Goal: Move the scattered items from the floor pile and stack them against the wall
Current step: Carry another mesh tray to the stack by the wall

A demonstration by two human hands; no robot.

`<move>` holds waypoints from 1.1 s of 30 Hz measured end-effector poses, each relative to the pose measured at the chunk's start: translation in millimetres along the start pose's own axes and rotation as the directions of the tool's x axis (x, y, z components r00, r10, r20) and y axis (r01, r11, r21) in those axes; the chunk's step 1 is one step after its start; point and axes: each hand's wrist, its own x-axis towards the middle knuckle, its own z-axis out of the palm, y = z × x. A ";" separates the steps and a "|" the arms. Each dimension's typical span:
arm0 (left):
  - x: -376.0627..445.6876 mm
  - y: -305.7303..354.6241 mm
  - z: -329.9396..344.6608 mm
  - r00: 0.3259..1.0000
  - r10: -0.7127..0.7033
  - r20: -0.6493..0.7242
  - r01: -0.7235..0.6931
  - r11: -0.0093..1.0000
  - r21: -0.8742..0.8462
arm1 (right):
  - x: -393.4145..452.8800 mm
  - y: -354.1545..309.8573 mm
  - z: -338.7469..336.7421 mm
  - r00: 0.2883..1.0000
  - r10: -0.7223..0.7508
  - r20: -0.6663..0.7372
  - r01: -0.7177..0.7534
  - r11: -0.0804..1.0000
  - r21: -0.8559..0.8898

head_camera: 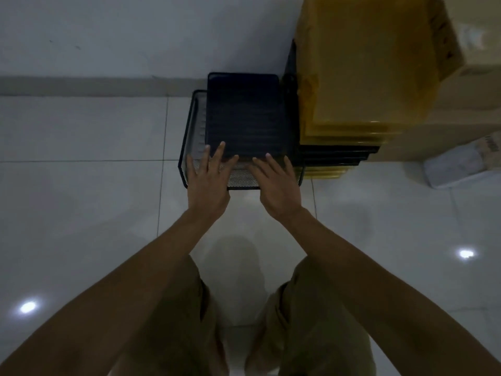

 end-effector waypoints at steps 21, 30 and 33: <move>29.7 -50.7 194.2 0.958 0.137 0.252 -0.086 0.976 -0.201 | 22.9 59.8 176.0 0.962 0.082 0.260 -0.109 0.990 0.093; 41.3 -47.8 194.0 0.955 0.082 0.285 -0.045 0.990 -0.132 | 37.3 56.5 178.0 0.946 0.138 0.293 -0.146 0.989 0.004; 41.5 -43.8 191.6 0.948 0.052 0.313 -0.017 0.993 -0.114 | 34.2 59.2 179.5 0.950 0.138 0.280 -0.150 0.989 0.020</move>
